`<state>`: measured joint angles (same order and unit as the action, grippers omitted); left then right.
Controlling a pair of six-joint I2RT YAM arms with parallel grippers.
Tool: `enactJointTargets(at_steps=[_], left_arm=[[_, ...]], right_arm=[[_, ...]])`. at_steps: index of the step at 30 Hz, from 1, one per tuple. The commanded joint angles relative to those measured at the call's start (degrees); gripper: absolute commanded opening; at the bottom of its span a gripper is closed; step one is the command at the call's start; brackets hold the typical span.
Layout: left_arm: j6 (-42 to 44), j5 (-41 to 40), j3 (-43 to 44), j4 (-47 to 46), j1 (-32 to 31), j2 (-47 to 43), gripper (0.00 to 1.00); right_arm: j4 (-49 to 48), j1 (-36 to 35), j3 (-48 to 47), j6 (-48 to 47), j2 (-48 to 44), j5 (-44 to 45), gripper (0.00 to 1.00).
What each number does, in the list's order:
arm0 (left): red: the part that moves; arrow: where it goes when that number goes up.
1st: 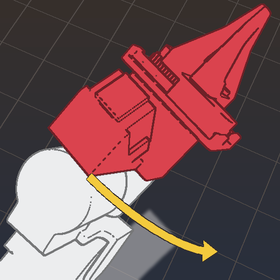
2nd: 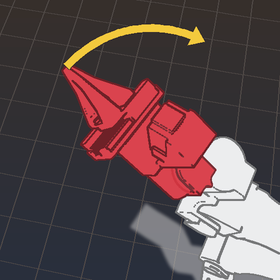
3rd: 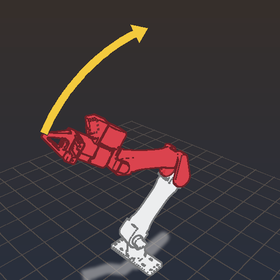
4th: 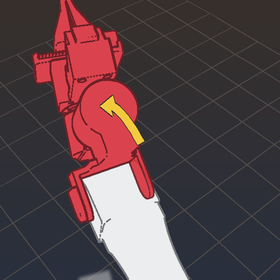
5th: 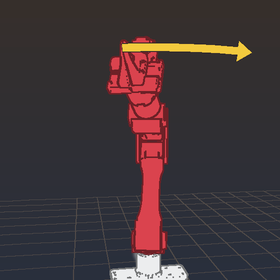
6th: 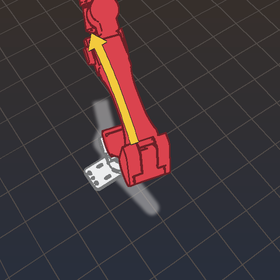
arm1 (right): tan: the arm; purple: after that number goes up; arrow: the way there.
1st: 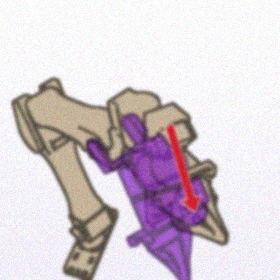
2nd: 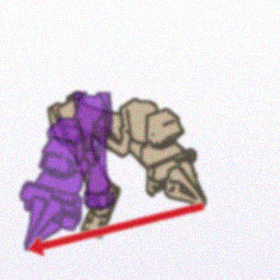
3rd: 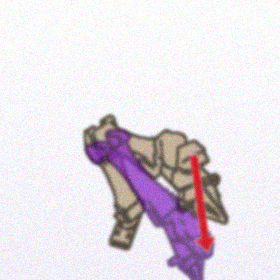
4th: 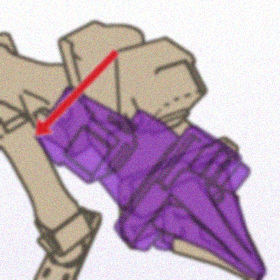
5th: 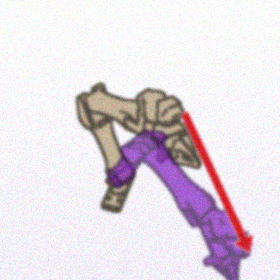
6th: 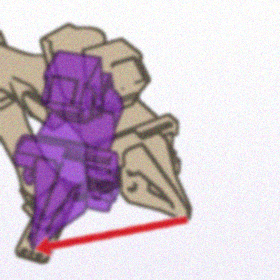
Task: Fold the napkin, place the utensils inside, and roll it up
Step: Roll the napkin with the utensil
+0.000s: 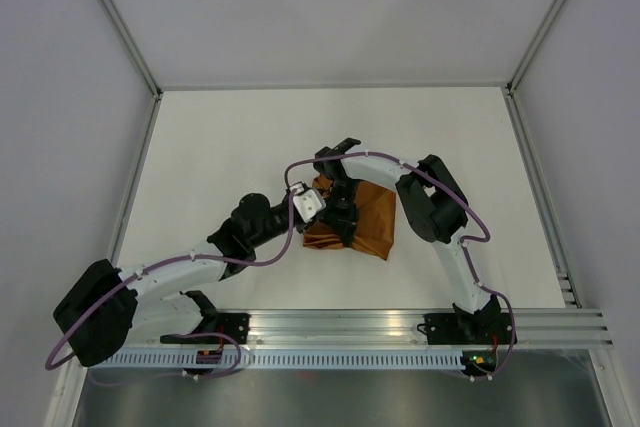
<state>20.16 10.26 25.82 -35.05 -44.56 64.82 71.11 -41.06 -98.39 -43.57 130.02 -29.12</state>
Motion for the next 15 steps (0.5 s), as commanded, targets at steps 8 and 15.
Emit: enactJointTargets(at_steps=[8,15], left_arm=[[11.3,-7.44,4.59,14.3,-12.47,4.7,0.5],[12.45,-15.35,2.31,18.26,-18.9,6.55,0.5]], right_arm=[[-14.86,0.36,2.06,-5.91,8.23,15.24,0.01],[-14.16,0.36,1.27,-5.65,8.76,15.32,0.01]])
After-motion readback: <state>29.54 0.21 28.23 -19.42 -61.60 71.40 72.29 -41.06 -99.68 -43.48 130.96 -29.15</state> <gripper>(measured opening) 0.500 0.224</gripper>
